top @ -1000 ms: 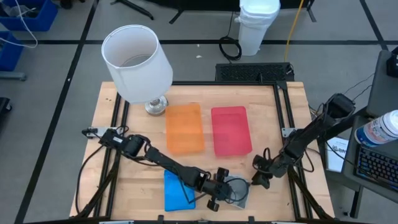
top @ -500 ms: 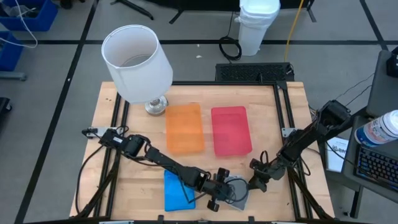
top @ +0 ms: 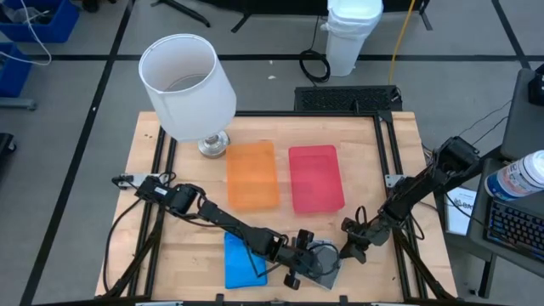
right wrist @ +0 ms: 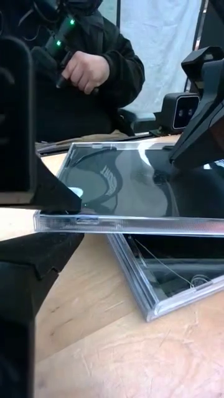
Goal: Pick & place jewel cases by type
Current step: Put the black CD case into the pink bin
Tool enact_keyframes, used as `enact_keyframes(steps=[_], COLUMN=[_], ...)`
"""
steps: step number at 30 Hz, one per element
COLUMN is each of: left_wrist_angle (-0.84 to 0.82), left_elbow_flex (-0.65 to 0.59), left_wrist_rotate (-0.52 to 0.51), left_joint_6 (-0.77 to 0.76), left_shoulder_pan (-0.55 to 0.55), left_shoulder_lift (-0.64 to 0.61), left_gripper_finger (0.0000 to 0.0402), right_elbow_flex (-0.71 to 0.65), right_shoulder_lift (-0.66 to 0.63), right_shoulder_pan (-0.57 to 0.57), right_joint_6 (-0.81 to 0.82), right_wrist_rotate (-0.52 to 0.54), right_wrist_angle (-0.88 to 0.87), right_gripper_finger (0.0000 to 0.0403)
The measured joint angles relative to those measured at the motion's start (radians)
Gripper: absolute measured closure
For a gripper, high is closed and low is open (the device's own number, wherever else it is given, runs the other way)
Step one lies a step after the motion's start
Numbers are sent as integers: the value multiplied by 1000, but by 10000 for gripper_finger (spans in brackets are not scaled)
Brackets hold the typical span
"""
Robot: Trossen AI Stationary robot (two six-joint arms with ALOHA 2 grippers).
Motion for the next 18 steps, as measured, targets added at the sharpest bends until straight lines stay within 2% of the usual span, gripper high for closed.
enact_keyframes(steps=[4,8,13,18], left_wrist_angle=[1,4,-45,-113], left_elbow_flex=[-1,-3,-4,-3], left_wrist_rotate=[-1,-37,-113,-184], left_joint_6=[24,65,148,140], left_shoulder_pan=[0,-13,-56,-105], left_shoulder_lift=[-1,-20,-103,-182], left_gripper_finger=[393,368,341,323], right_elbow_flex=[0,-1,-2,-2], right_shoulder_lift=[0,-11,-63,-142], right_shoulder_pan=[0,0,-2,-10], right_joint_6=[-15,-37,-95,-161], right_wrist_rotate=[1,0,1,9], right_wrist_angle=[3,3,-2,-38], right_gripper_finger=[366,356,364,369])
